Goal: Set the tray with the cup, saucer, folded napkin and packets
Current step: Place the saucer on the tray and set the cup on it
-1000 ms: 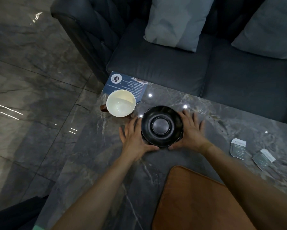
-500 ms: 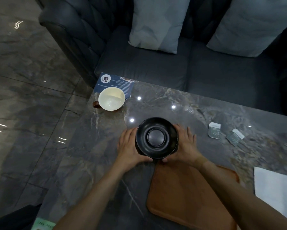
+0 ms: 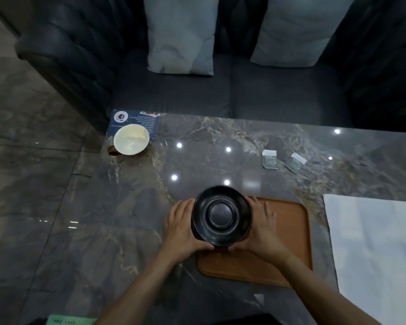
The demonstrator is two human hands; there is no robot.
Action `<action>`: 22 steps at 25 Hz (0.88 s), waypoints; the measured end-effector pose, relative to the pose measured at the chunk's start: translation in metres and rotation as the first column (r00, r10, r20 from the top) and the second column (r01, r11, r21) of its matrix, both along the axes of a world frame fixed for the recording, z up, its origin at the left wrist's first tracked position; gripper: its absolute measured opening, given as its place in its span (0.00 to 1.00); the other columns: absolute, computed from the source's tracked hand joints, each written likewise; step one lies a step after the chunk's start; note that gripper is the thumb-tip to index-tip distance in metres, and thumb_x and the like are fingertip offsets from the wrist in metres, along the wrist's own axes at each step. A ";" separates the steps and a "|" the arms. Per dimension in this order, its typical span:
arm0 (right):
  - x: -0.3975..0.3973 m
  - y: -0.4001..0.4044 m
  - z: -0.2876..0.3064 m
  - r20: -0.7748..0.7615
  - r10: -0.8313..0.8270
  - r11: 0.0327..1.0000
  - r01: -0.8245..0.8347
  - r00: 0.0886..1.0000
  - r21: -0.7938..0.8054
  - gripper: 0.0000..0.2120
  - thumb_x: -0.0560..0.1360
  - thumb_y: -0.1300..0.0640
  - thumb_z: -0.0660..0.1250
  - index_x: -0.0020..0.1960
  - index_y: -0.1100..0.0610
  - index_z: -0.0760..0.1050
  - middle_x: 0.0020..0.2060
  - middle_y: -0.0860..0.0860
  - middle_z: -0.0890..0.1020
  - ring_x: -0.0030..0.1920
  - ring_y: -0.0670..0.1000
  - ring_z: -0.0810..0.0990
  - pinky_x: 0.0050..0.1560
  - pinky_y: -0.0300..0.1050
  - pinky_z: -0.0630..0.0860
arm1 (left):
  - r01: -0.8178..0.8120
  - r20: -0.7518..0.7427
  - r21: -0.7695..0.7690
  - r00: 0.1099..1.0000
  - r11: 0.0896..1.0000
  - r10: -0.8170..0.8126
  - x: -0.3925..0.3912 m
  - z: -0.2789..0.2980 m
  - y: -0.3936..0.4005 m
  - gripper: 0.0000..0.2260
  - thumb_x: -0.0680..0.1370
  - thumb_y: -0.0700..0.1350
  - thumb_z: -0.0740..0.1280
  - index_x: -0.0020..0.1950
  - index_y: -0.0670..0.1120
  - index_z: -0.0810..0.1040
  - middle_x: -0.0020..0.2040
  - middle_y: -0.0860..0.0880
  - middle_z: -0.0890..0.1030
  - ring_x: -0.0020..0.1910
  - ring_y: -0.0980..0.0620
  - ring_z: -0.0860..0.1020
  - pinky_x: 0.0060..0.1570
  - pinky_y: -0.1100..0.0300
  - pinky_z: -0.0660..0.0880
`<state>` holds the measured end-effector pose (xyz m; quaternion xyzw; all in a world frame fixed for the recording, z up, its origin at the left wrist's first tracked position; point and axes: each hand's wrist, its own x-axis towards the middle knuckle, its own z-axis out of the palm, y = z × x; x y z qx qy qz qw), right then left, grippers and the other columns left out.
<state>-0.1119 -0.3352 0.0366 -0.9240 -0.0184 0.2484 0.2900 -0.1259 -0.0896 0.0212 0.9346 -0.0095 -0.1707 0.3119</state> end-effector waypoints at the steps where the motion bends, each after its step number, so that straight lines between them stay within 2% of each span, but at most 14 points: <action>1: -0.007 -0.003 -0.001 -0.009 -0.018 1.000 0.018 1.000 0.001 0.68 0.48 0.28 0.74 0.77 0.43 0.40 0.78 0.48 0.47 0.77 0.59 0.35 0.73 0.69 0.38 | 0.012 -0.004 0.002 1.000 1.000 -0.012 -0.004 -0.001 -0.003 0.59 0.53 0.73 0.72 0.77 0.52 0.55 0.75 0.52 0.61 0.76 0.48 0.53 0.74 0.44 0.55; 5: -0.032 -0.010 -0.007 -0.047 -0.068 0.997 0.065 0.997 -0.051 0.69 0.48 0.29 0.75 0.77 0.44 0.40 0.79 0.52 0.45 0.77 0.60 0.35 0.73 0.67 0.36 | 0.058 -0.003 0.061 0.998 0.996 -0.058 -0.018 -0.006 -0.013 0.59 0.52 0.73 0.71 0.77 0.53 0.54 0.75 0.53 0.61 0.76 0.47 0.51 0.75 0.44 0.52; 9: -0.053 -0.012 -0.016 -0.070 -0.120 0.991 0.115 0.990 -0.072 0.67 0.48 0.27 0.73 0.75 0.39 0.37 0.79 0.52 0.41 0.76 0.58 0.33 0.71 0.68 0.32 | 0.080 -0.008 0.101 0.997 0.992 -0.080 -0.030 -0.013 -0.019 0.59 0.51 0.74 0.69 0.77 0.55 0.52 0.77 0.54 0.59 0.76 0.49 0.46 0.75 0.46 0.47; 13: -0.063 -0.012 -0.021 -0.096 -0.138 0.984 0.125 0.986 -0.129 0.68 0.49 0.30 0.75 0.77 0.42 0.37 0.79 0.51 0.38 0.77 0.59 0.33 0.71 0.70 0.34 | 0.120 -0.032 0.130 0.993 0.984 -0.117 -0.035 -0.017 -0.022 0.60 0.53 0.73 0.71 0.78 0.56 0.48 0.78 0.56 0.55 0.77 0.50 0.44 0.74 0.46 0.45; 15: -0.065 -0.011 -0.022 -0.101 -0.152 0.980 0.137 0.983 -0.142 0.68 0.50 0.30 0.76 0.77 0.43 0.38 0.79 0.51 0.37 0.77 0.59 0.33 0.71 0.70 0.35 | 0.133 -0.061 0.146 0.990 0.980 -0.125 -0.037 -0.017 -0.022 0.60 0.53 0.73 0.70 0.78 0.57 0.46 0.79 0.57 0.53 0.77 0.51 0.42 0.74 0.43 0.42; 18: -0.066 -0.010 -0.025 -0.110 -0.153 0.978 0.135 0.982 -0.160 0.68 0.50 0.28 0.74 0.77 0.44 0.38 0.78 0.52 0.36 0.76 0.59 0.32 0.71 0.71 0.35 | 0.145 -0.083 0.152 0.988 0.978 -0.134 -0.037 -0.017 -0.020 0.60 0.54 0.73 0.70 0.78 0.57 0.45 0.79 0.58 0.50 0.78 0.52 0.40 0.73 0.38 0.37; 22: -0.068 -0.008 -0.028 -0.109 -0.143 0.975 0.121 0.984 -0.185 0.68 0.49 0.25 0.72 0.77 0.43 0.37 0.78 0.52 0.34 0.76 0.60 0.32 0.71 0.72 0.36 | 0.150 -0.090 0.153 0.986 0.977 -0.138 -0.037 -0.018 -0.018 0.59 0.55 0.72 0.71 0.78 0.58 0.43 0.79 0.60 0.47 0.77 0.56 0.37 0.72 0.40 0.34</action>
